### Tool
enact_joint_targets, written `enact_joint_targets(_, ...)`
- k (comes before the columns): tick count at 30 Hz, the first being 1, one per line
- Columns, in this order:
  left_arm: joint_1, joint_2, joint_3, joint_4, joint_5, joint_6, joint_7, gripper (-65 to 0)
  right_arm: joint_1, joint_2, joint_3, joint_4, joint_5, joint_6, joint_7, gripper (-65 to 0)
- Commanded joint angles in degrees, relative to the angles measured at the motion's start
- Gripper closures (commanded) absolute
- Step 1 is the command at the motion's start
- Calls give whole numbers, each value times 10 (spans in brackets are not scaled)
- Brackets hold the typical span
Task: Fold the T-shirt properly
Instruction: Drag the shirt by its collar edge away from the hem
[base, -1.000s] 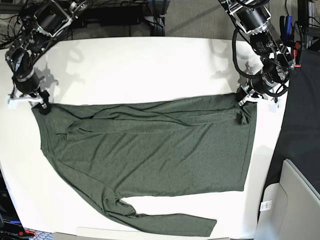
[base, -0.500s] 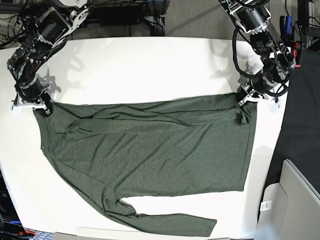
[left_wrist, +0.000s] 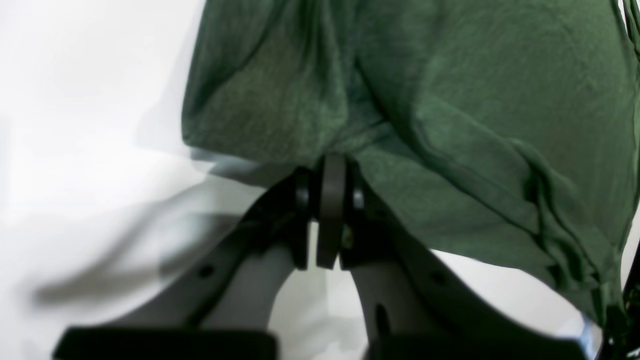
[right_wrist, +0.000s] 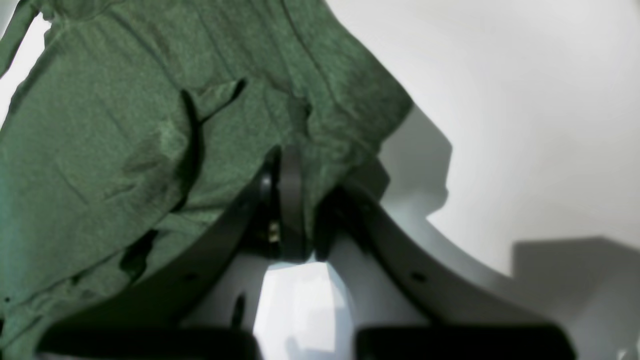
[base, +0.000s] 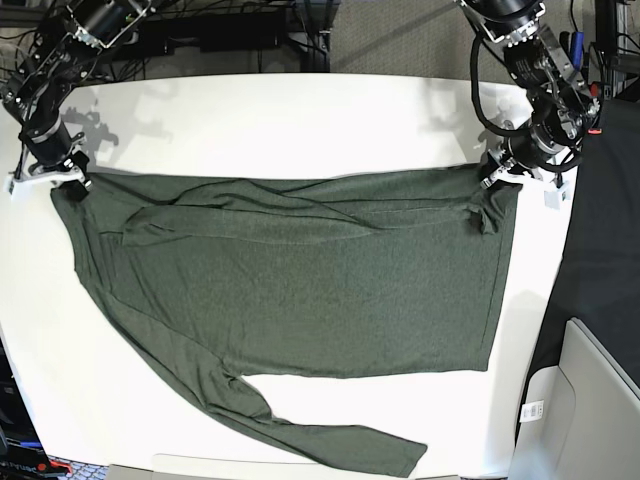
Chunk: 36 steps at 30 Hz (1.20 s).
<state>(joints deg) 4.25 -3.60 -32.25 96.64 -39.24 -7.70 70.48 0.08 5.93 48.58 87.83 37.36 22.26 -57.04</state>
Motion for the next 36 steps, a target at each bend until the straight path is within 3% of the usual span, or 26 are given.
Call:
enact_joint_targets(1,5,-8,-1,25,-4,-3,2,0,-5,10,2,18,18,3,8,-4)
enact_joint_targets(16,122,-37,-4,85,-4,-3,-1,0,-130,11,47,69,112,3,7,-4)
enact_joint_targets(22,143,-37,-5,107,-4,-40,-2,0,-139,11,47,70,113,3,7,-4)
enact_joint_targets(31,142,-37,-5,105,-3,-42,3,-20,-139,9,69,70,109,-1,12,-9)
enact_joint_targets(33,143,-37,-5,107,-3,-42,3,-54,-141,9,81,70,109,-2,9,-46)
enact_joint_targets(36,143,-37,-5,107,-3,-42,4,-114,-152,9,95,70,109,-2,8,-158)
